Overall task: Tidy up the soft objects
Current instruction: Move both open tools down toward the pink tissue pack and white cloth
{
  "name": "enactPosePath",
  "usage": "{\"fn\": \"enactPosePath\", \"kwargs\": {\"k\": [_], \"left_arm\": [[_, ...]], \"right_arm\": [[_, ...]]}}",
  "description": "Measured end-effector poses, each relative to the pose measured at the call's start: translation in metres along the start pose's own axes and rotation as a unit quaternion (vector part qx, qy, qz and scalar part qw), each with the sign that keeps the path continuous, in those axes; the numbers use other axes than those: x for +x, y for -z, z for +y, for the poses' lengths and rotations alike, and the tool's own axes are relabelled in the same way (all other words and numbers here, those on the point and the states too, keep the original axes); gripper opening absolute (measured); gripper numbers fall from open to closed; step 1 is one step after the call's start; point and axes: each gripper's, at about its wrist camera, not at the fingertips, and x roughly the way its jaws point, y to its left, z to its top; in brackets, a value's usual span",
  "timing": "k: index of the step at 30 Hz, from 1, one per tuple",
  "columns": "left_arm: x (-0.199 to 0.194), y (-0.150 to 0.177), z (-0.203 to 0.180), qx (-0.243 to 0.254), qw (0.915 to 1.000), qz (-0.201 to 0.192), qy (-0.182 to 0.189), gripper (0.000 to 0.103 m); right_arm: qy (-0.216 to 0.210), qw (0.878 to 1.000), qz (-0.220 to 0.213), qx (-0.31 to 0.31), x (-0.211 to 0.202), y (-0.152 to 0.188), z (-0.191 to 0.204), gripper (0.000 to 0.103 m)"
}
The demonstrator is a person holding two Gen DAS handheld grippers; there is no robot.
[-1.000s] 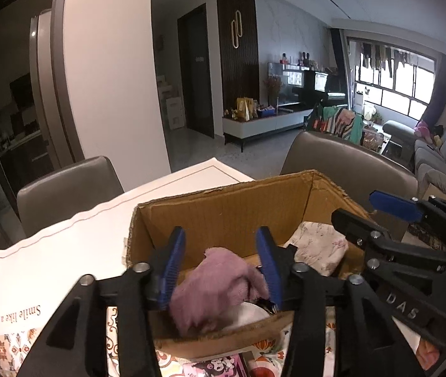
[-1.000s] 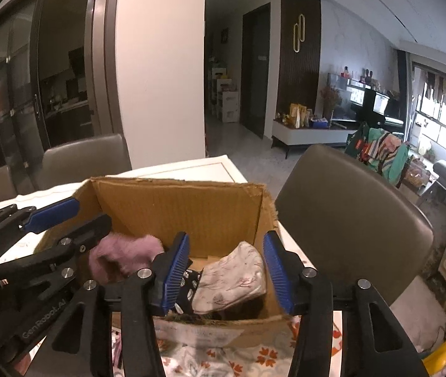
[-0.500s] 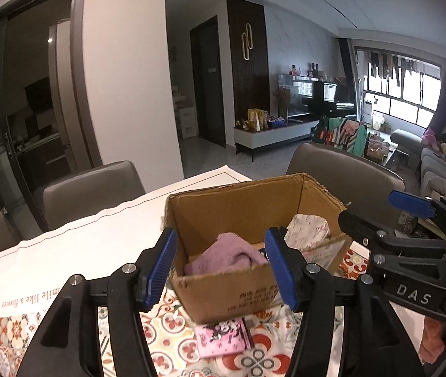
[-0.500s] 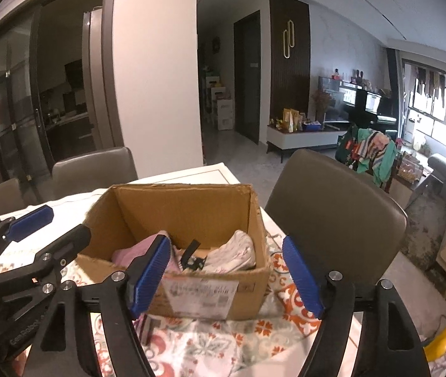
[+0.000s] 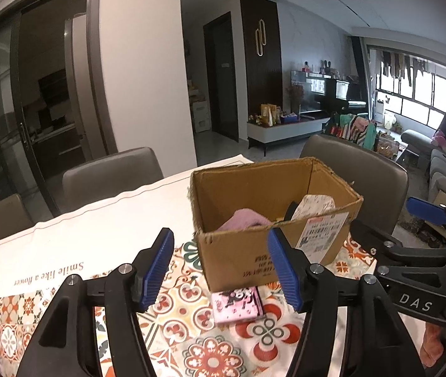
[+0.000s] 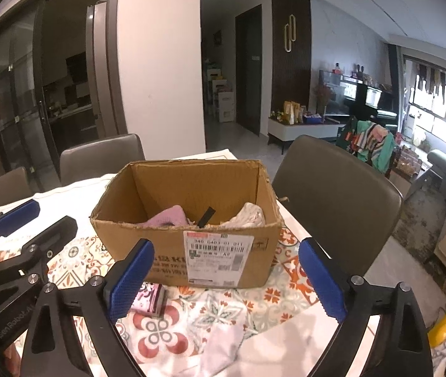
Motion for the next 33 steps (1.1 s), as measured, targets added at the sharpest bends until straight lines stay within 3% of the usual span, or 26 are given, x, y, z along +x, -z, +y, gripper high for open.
{"fn": "enactPosePath", "kwargs": {"k": [6, 14, 33], "left_arm": [[-0.005, 0.019, 0.003, -0.005, 0.9999, 0.012, -0.006, 0.066], [-0.007, 0.049, 0.004, -0.016, 0.9991, 0.038, -0.006, 0.068], [0.020, 0.095, 0.010, -0.014, 0.9954, 0.093, 0.020, 0.070]], "right_arm": [[0.024, 1.000, 0.000, 0.009, -0.009, 0.015, 0.001, 0.096], [0.017, 1.000, 0.011, -0.009, -0.013, 0.040, 0.009, 0.096], [-0.008, 0.995, 0.098, 0.014, 0.008, 0.101, 0.020, 0.095]]}}
